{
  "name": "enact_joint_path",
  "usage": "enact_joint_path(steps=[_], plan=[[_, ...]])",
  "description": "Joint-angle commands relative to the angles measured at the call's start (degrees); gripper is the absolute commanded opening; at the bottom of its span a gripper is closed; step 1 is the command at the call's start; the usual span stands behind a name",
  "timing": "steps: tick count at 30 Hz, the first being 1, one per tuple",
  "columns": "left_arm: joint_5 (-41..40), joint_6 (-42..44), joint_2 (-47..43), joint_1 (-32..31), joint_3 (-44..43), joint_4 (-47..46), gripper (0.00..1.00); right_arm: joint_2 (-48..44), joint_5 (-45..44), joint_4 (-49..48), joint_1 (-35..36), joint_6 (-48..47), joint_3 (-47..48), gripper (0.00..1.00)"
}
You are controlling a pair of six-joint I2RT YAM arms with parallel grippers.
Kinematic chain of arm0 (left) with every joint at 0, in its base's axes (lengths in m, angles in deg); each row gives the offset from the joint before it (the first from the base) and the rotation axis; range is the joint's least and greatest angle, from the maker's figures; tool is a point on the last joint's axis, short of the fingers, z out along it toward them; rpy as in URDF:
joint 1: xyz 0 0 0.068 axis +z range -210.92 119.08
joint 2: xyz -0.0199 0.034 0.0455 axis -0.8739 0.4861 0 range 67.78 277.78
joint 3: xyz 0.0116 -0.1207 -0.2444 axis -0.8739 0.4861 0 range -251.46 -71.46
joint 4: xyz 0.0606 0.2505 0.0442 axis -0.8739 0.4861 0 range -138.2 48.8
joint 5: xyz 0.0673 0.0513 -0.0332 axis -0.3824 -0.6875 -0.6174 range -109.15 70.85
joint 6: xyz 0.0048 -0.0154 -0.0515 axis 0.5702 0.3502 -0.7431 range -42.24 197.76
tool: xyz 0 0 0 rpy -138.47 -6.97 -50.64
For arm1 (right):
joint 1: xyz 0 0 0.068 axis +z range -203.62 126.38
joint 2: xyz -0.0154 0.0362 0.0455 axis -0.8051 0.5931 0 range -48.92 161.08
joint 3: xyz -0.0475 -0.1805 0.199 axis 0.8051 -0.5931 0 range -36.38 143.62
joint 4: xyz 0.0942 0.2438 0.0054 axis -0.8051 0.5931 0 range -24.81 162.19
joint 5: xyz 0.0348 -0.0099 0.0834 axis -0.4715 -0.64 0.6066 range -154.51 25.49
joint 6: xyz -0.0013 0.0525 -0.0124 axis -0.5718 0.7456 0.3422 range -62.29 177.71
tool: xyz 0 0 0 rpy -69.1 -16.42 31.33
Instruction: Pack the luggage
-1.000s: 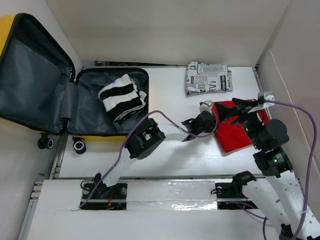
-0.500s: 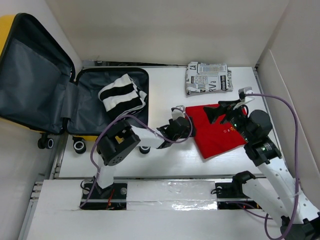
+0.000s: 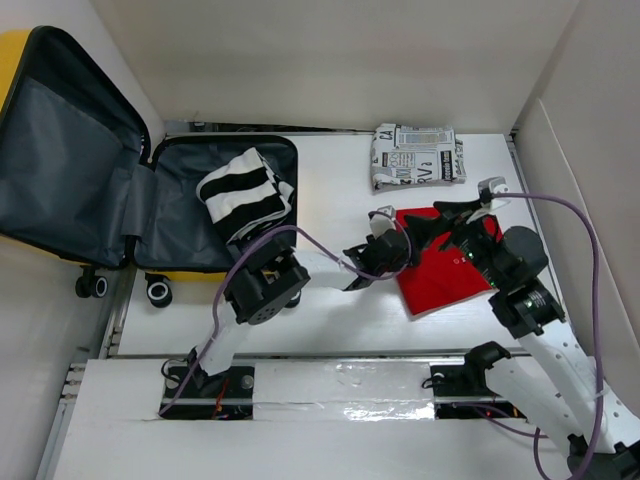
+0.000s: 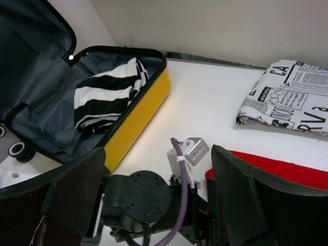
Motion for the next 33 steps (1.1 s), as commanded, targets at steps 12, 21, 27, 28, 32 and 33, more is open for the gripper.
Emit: enact_joint_path(steps=[12,21,27,28,32,33], plan=[[0.7,8.4,-2.4,2.6,2.9,-10.9,0.00,-6.6,0.2,0.8,0.9,-0.5,2.0,0.88],[13.3,26.3,-16.7,14.1,-5.6,4.2,0.00,-7.6,-3.9,-2.6,0.9,-1.1,-0.8,0.87],[18.4,35.7,-25.1,23.6,-12.7,17.3,0.00,-4.8,-5.3,-6.4,0.9,-1.8,-5.3,0.87],[19.2,36.9,-25.6,27.3,-15.0,20.9,0.00,-4.2,-5.3,-6.3,0.9,-1.9,-5.4,0.87],[20.6,39.7,-29.0,36.6,-16.8,26.3,0.00,-4.4,-5.6,-6.4,0.9,-2.6,-6.5,0.87],[20.6,40.0,-30.7,38.6,-16.5,26.8,0.00,-4.7,-6.0,-6.2,0.9,-2.7,-6.5,0.87]])
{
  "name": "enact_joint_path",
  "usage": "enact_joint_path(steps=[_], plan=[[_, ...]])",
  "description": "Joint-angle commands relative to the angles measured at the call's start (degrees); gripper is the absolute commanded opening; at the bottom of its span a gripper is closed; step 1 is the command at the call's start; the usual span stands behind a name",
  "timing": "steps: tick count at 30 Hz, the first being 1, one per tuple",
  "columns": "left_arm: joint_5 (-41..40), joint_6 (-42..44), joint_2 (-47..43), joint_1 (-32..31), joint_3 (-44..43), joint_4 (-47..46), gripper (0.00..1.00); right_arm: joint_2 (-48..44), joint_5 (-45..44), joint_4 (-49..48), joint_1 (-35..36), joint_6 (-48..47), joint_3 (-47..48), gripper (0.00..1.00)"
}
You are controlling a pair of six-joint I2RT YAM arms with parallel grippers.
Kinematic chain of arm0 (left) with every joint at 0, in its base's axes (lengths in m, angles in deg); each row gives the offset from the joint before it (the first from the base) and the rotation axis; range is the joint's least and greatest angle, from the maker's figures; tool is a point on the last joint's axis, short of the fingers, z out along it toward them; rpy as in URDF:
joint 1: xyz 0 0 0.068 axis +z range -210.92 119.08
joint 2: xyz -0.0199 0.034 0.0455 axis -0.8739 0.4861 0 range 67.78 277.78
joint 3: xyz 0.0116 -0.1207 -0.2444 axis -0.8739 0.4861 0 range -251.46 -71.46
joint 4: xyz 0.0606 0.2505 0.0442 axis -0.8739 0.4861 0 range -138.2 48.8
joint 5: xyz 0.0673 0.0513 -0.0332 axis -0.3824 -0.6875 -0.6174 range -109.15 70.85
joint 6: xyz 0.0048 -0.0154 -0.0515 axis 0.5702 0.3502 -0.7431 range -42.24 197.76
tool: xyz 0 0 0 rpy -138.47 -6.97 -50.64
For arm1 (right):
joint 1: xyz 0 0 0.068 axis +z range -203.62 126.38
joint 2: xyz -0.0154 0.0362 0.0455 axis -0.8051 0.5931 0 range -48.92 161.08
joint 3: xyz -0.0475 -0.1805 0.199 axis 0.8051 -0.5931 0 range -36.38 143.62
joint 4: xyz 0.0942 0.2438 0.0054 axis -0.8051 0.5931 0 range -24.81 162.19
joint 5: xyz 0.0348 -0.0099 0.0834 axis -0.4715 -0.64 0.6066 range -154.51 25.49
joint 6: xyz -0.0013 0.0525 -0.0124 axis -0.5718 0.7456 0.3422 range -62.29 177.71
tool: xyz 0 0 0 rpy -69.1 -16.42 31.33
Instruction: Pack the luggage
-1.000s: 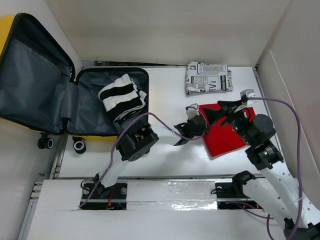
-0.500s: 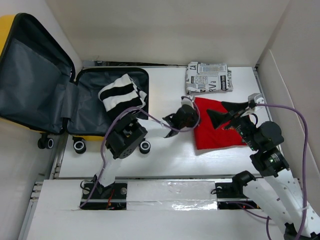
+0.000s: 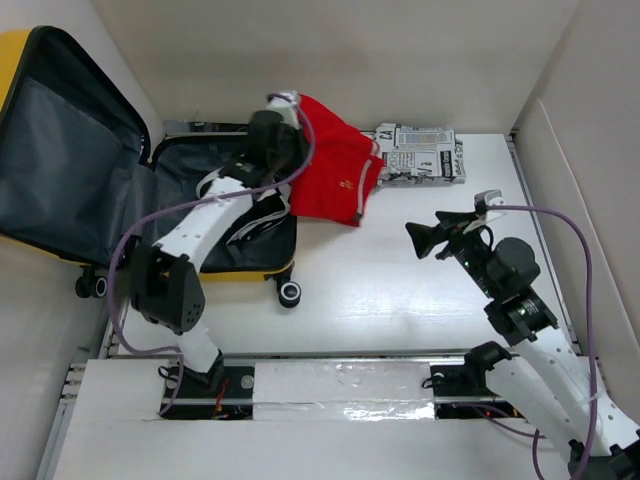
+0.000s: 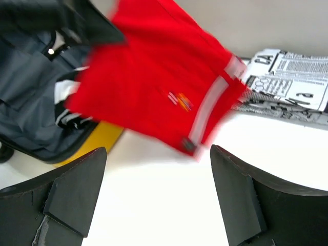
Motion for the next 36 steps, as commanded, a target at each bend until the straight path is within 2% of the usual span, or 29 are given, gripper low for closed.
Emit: enact_joint_path(steps=[1,2,6,14,19,22,26,31,34,36], plan=[[0.6,4.2,-7.6,7.3,-1.3,0.6,0.00,-1.9,-1.8,-3.0,0.5,-1.8,-0.1,0.87],[1.5,4.1,-8.5,11.1,-0.3,0.3,0.00,-2.1,-2.2,-2.7,0.5,-2.0,-0.2,0.87],[2.3,4.5,-11.6,19.4,4.2,-0.6,0.00,-2.6,-3.3,-1.8,0.5,-2.0,-0.2,0.88],[5.2,3.6,-15.1,33.5,17.8,-4.6,0.00,-2.2,-3.3,-2.0,0.5,-2.0,-0.9,0.88],[0.7,2.9,-18.1,36.5,23.8,-6.0,0.00,-1.9,-3.3,-2.5,0.5,-1.6,-1.0,0.88],[-7.6,3.6,-18.7,36.5,25.6,-4.8,0.00,-1.6,-3.3,-2.2,0.5,-1.7,-0.9,0.88],[-14.8,3.5,-18.0,36.5,27.6,-3.4,0.00,-2.2,-3.7,-2.0,0.5,-1.6,-1.0,0.88],[-18.0,0.7,-18.0,41.5,30.4,-2.8,0.00,-2.1,-5.1,-1.9,0.5,-1.6,-1.0,0.88],[-21.7,-0.2,-17.5,41.5,30.4,-2.0,0.00,-1.3,-4.8,-2.0,0.5,-1.5,-0.9,0.88],[-23.0,-1.1,-16.3,41.5,29.6,0.6,0.18,-0.9,-4.7,-2.0,0.5,-1.5,-0.9,0.88]])
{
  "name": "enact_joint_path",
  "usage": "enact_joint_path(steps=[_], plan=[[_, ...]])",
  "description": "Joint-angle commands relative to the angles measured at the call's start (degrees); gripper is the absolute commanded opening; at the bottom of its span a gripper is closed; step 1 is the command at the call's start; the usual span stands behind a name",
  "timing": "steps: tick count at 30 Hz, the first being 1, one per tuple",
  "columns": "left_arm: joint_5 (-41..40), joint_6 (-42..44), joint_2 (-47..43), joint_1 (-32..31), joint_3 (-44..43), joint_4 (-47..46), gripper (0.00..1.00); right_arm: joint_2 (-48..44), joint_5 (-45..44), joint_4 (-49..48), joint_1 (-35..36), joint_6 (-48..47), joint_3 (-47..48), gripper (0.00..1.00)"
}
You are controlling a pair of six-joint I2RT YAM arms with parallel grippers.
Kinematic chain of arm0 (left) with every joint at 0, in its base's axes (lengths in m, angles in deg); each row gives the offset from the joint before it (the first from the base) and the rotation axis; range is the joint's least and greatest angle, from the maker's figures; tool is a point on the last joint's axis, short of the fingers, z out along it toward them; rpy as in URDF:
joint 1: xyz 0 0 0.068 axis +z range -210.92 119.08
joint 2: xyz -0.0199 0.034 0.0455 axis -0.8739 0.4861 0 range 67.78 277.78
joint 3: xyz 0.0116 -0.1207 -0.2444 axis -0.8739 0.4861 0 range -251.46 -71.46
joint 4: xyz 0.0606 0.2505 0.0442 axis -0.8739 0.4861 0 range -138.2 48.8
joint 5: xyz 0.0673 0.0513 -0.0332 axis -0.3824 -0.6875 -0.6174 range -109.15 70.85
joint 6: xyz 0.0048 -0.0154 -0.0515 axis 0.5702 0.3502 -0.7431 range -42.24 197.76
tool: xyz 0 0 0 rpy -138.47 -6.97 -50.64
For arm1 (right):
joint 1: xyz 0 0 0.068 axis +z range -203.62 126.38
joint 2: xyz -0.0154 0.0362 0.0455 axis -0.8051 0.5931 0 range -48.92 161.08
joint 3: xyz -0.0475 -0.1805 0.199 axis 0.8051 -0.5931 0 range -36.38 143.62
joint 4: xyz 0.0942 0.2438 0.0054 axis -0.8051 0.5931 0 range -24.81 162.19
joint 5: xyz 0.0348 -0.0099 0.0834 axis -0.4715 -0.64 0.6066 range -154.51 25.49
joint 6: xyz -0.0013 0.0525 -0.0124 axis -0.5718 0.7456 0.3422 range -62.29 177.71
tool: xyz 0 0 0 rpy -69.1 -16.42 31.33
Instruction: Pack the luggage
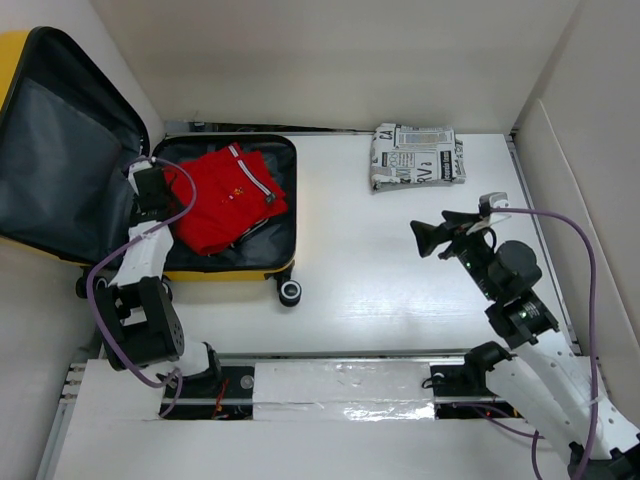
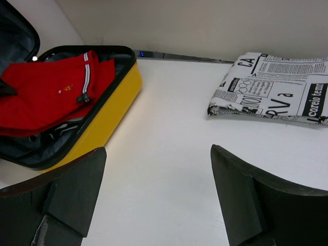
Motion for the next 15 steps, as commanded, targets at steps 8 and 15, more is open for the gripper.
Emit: enact_joint_path(steps=[8,15], plan=[[-5.0,-3.9,-5.9,-2.7,-4.5,-0.7,0.62,4.3,0.0,-4.1,0.5,-0.3,-0.3,0.55],[1.0,-3.4,-14.4,-18.2,-6.8,-5.1,0.50,12.0,-2.7,-4.3,0.5,-0.3,1.7,0.04]])
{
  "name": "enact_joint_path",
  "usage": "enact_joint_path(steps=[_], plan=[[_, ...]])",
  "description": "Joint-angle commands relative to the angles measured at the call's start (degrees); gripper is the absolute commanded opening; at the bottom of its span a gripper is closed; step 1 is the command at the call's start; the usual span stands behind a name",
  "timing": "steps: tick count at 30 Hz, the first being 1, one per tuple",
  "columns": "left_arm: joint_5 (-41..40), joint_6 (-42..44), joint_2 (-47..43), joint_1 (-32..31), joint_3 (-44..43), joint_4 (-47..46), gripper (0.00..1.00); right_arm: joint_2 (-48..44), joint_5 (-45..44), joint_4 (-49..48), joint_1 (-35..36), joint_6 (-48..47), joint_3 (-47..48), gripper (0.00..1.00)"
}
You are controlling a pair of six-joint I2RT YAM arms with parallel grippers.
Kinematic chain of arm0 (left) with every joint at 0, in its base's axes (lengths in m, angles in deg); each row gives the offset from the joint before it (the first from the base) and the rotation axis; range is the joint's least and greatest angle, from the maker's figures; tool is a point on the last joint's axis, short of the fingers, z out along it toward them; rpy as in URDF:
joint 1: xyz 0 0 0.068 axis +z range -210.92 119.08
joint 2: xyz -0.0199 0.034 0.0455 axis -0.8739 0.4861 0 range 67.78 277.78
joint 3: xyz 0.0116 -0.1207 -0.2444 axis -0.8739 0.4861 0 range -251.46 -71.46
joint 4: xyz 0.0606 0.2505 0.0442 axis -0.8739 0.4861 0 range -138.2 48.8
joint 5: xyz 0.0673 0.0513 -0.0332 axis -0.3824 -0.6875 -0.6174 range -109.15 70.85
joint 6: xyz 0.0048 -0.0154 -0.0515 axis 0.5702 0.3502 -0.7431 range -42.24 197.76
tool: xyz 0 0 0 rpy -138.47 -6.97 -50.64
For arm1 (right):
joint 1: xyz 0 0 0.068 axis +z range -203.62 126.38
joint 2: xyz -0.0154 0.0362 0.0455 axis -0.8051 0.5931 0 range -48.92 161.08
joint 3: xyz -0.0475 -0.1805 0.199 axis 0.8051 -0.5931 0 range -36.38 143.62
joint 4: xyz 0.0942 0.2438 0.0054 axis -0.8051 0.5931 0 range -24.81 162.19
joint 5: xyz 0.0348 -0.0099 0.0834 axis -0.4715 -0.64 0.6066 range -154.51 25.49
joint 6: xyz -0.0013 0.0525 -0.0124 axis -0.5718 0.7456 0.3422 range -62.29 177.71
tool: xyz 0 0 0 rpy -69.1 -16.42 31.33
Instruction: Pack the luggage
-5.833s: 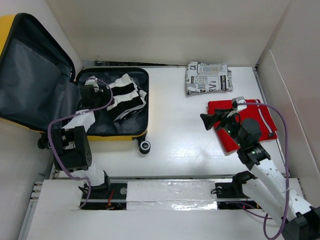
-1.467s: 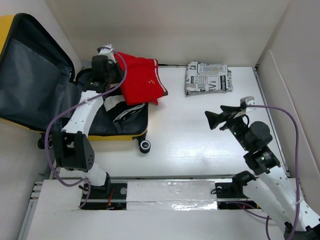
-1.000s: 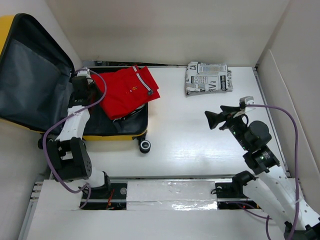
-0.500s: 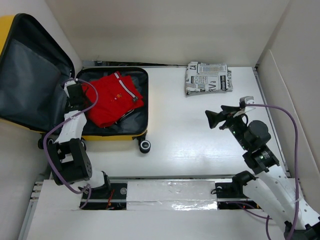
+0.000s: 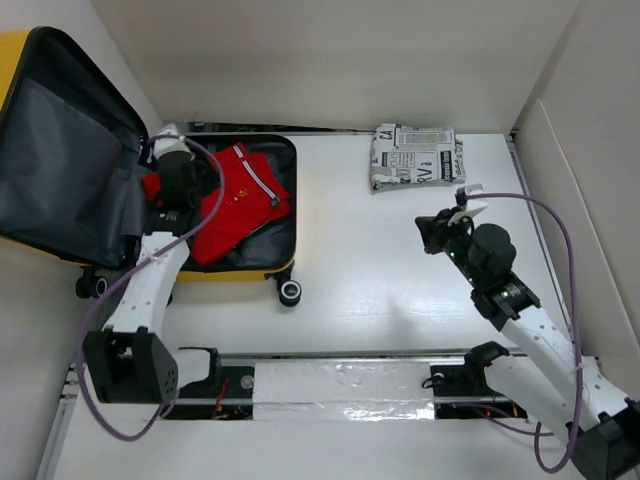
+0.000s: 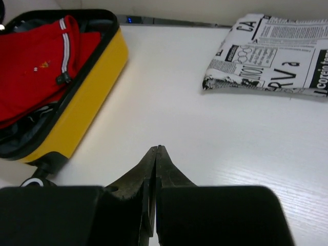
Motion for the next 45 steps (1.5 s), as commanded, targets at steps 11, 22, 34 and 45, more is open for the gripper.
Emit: enact_joint_path(steps=[11,22,34,45], plan=[[17.7,-15.4,-13.0,-18.9,8.5,-18.0,0.31,33.4,-8.6,-3.8,-1.3,-3.0,18.5,0.51],[22.7,-17.0,-11.7,-31.8,14.8,-34.2,0.00,78.1,-4.6,19.7,-4.9,-7.9,65.0,0.53],[23.7,-14.0,-10.4,-33.8,22.9,-38.6,0.33,93.2,-7.2,29.9,-5.4,-6.4,81.6,0.44],[19.1,-12.3,1.5,-36.3,16.2,-36.3,0.42,80.0,-4.3,15.3,-4.7,-3.5,54.5,0.00]])
